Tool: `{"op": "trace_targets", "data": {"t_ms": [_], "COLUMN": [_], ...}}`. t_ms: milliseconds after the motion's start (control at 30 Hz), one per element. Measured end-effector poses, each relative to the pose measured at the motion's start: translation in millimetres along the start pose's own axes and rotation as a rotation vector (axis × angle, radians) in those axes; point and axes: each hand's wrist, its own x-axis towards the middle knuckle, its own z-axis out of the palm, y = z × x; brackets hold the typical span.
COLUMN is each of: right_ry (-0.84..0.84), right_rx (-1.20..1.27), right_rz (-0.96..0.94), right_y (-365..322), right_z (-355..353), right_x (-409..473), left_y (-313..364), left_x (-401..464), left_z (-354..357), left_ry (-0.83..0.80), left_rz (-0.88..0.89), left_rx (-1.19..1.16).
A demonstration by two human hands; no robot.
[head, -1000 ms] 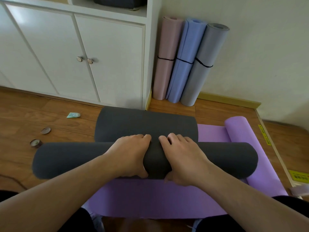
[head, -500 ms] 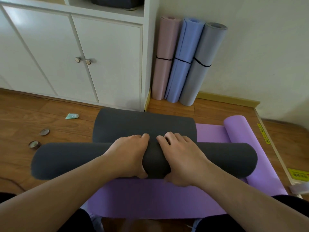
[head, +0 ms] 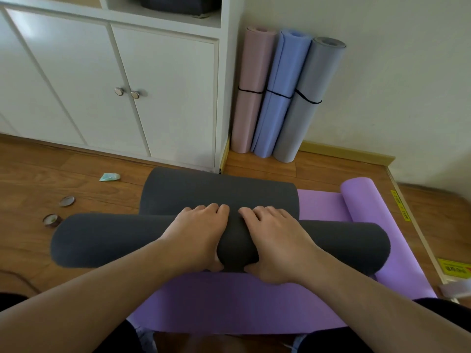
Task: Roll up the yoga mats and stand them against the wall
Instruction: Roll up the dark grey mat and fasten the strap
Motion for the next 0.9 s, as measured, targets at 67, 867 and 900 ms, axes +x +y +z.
{"op": "trace_targets", "data": {"t_ms": [67,867,900], "right_ry": [-0.015,-0.002,-0.003], "right_rx": [-0.077,-0.009,0.001], "right_rz": [0.001,-0.004,0.002], "right_y": [-1.9,1.8,2.7], "right_z": [-0.4,2.1,2.2], "right_x": [0.5,3.5,3.8], "left_y": [-2.3,3.3,4.3], "left_x": [0.6,-2.2,-2.1], "left_z": [-4.3,4.9,5.3], "left_ry": [-0.029,-0.035,-0.025], "left_rz": [-0.024,0.003,-0.007], "left_rx": [-0.048,0.072,0.101]}}
